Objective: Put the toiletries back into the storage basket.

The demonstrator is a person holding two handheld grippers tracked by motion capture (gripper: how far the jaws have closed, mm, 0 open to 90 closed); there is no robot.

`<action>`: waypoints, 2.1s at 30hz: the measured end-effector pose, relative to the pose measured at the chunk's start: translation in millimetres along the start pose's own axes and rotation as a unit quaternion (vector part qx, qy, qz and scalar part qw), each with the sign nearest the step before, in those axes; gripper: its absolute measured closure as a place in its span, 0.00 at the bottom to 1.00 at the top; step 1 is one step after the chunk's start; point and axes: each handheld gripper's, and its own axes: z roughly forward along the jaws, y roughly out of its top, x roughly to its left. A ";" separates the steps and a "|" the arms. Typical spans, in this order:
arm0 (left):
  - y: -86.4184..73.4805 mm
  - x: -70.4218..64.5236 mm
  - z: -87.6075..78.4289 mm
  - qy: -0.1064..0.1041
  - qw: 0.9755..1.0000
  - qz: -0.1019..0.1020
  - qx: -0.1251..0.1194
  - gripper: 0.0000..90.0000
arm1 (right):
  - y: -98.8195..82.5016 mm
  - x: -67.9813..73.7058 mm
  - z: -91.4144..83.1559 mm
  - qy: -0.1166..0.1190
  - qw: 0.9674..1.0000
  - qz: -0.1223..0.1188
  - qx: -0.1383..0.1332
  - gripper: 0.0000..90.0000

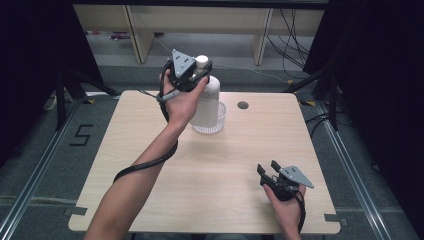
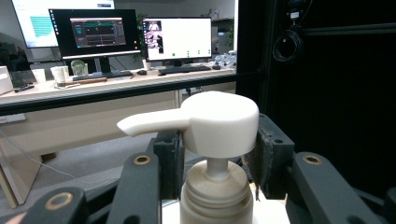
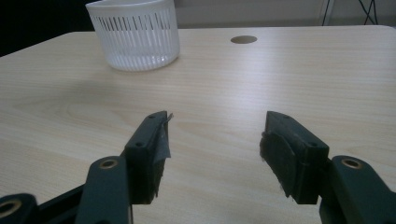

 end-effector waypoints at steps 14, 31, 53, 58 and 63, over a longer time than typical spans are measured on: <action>6.4 -0.4 6.6 -0.002 1.000 0.002 -0.004 0.66 | 0.8 -3.1 -0.4 0.000 1.000 -0.018 -0.001 0.46; 16.2 0.2 13.4 -0.003 1.000 0.003 -0.009 0.66 | 0.9 -3.7 0.0 0.001 1.000 -0.018 -0.002 0.46; 16.5 3.7 29.6 -0.001 1.000 0.008 -0.017 0.66 | 0.7 -2.5 0.1 -0.001 1.000 -0.006 0.001 0.46; 15.7 5.2 32.3 0.001 1.000 0.011 -0.017 0.66 | 0.6 -2.7 0.2 -0.001 1.000 -0.007 0.000 0.46; 13.7 6.0 35.9 -0.002 1.000 0.011 -0.020 0.66 | 0.7 -2.6 0.1 0.000 1.000 -0.006 0.001 0.46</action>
